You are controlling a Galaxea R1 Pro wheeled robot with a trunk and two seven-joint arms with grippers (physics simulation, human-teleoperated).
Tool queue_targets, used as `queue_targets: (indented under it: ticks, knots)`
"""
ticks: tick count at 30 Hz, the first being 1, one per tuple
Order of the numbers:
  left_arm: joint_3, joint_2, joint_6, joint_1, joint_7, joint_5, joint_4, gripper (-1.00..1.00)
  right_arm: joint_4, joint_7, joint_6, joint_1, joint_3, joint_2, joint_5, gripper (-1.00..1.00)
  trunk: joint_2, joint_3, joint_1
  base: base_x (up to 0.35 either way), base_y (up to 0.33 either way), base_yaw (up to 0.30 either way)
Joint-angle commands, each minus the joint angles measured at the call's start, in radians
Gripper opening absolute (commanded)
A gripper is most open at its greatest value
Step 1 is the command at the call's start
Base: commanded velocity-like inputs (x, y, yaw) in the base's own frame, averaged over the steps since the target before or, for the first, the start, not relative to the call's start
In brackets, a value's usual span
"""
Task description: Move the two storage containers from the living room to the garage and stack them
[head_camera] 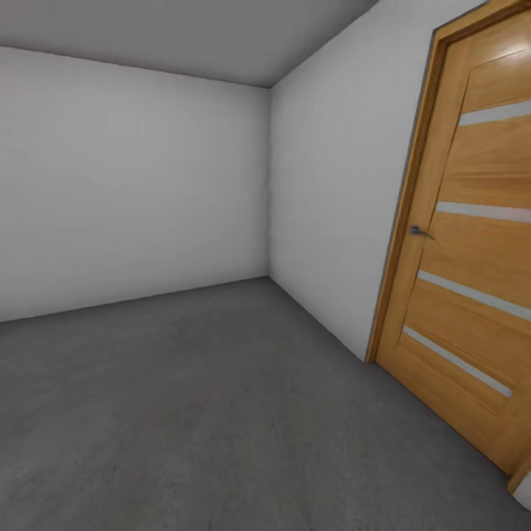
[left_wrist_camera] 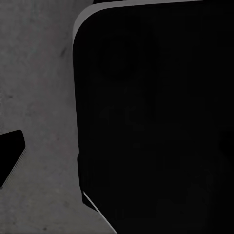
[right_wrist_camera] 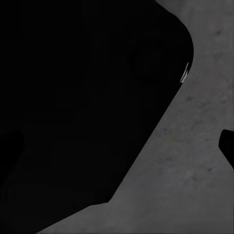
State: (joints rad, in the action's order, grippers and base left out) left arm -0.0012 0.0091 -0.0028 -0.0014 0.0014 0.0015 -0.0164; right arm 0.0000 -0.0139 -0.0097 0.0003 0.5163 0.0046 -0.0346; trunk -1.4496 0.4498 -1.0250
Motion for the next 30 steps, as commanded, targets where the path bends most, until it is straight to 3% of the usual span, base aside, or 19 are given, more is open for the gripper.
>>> queue_targets:
  ticks: [1, 21, 30]
  knots:
    - [0.000, 0.000, 0.000, 0.000, 0.000, 0.000, 0.000, 1.00, 0.000, -0.001, -0.001, 0.000, 0.004, 0.000, -0.004, 1.00, 0.000, 0.001, 0.000, 0.000, 0.000, -0.292]
    - [0.001, 0.000, 0.000, 0.000, 0.000, 0.002, -0.001, 1.00, 0.000, -0.001, -0.001, 0.000, 0.004, 0.000, -0.004, 1.00, 0.000, 0.001, 0.000, 0.000, 0.000, -0.291]
    - [0.008, -0.018, 0.000, 0.000, -0.010, 0.010, -0.012, 1.00, 0.000, -0.001, -0.001, 0.000, 0.004, 0.000, -0.004, 1.00, 0.000, 0.001, 0.000, 0.000, 0.000, -0.292]
